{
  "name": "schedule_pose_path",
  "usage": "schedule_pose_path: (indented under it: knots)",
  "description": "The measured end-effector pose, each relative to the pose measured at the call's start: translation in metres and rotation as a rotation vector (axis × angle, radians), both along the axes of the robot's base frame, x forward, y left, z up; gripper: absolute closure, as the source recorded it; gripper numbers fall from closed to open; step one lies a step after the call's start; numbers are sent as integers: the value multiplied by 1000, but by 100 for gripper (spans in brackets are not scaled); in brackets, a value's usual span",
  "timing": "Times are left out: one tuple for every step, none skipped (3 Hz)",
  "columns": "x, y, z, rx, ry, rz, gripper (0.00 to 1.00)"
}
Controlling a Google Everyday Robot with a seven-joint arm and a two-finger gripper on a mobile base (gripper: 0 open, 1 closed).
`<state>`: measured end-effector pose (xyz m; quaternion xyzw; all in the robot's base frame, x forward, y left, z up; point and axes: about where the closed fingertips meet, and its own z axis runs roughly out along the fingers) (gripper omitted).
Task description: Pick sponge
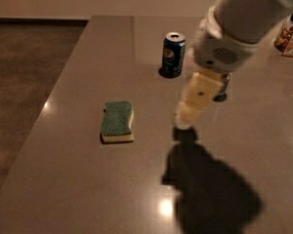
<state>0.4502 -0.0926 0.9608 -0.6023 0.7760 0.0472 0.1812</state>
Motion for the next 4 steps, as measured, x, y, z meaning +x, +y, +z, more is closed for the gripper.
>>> schedule_pose_path:
  knots:
    - [1,38,-18,-29,13,-67,0]
    - [3,58,-48,-72,49,-162,0]
    - [7,72,-77,-88,102,-234,0]
    - [11,88,-99,-70,161,-285,0]
